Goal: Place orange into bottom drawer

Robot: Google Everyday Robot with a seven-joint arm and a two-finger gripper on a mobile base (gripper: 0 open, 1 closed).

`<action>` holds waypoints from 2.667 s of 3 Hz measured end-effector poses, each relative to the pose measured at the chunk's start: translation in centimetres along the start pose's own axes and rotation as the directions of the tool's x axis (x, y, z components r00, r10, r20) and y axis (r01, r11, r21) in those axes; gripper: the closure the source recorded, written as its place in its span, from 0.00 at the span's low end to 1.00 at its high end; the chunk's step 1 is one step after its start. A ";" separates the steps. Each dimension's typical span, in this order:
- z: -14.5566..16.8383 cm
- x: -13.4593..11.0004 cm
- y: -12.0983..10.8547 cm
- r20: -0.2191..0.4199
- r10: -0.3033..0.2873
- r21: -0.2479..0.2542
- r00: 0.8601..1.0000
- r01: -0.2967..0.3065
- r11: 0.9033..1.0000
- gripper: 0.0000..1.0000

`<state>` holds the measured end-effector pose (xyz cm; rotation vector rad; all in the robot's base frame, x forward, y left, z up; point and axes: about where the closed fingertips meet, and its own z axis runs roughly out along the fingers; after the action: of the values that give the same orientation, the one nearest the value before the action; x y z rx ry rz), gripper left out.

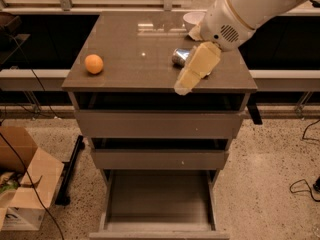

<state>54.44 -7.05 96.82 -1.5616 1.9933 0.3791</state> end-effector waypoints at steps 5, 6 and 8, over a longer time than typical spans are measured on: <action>12.6 -2.0 -4.2 0.148 0.117 -0.079 0.982 -0.106 0.991 0.00; 15.6 -4.0 -6.6 0.205 0.090 -0.055 0.975 -0.080 0.995 0.00; 19.2 -6.6 -9.2 0.257 0.049 -0.054 0.965 -0.036 0.998 0.00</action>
Offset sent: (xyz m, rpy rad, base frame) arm 0.0128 0.0160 -0.0625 0.0641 0.1466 -0.0882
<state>69.23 6.08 86.57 -1.4188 1.8292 0.6204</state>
